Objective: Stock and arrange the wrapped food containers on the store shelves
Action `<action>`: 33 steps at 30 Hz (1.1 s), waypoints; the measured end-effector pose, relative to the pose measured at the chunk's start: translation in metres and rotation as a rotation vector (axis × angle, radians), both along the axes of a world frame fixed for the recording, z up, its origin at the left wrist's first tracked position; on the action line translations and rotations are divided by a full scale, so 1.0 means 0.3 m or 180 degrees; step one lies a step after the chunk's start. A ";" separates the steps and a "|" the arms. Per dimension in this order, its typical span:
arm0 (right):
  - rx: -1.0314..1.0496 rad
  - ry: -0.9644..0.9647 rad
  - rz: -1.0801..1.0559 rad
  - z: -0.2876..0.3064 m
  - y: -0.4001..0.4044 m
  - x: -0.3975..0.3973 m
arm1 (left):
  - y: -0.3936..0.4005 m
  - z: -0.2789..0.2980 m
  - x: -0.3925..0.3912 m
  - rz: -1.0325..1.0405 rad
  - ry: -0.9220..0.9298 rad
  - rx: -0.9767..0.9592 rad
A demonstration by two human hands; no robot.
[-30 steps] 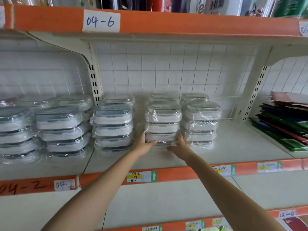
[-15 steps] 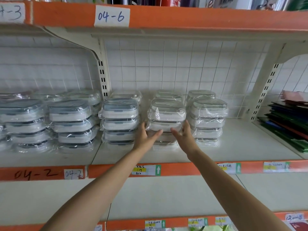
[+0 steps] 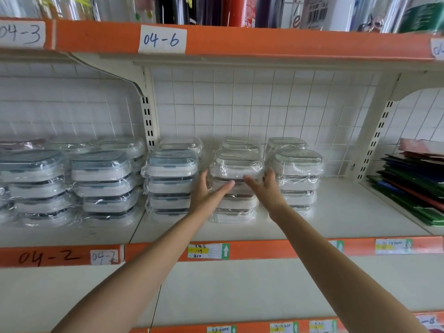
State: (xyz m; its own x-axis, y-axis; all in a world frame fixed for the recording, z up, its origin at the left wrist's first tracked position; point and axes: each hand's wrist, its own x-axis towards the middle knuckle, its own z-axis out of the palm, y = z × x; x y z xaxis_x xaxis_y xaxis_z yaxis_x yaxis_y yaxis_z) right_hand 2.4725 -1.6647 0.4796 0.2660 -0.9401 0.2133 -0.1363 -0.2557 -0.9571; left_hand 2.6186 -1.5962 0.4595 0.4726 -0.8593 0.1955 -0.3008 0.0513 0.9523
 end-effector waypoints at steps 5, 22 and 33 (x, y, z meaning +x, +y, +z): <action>-0.0007 0.0203 -0.0162 0.039 -0.030 0.012 | -0.056 0.082 0.009 0.0181 -0.0438 0.0108; -0.1061 0.2879 -0.0160 0.206 -0.023 -0.029 | -0.041 0.239 -0.019 0.0388 -0.3305 0.0424; -0.2044 0.3301 -0.0483 0.220 0.073 -0.042 | 0.054 0.309 0.057 0.0141 -0.4396 0.0375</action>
State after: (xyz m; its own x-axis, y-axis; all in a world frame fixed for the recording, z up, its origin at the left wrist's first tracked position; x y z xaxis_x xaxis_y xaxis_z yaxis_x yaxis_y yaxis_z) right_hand 2.4598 -1.6429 0.5454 0.4823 -0.7786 0.4014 -0.8271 -0.5557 -0.0841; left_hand 2.6358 -1.5799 0.5522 -0.0154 -0.8928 0.4503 -0.9922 -0.0420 -0.1172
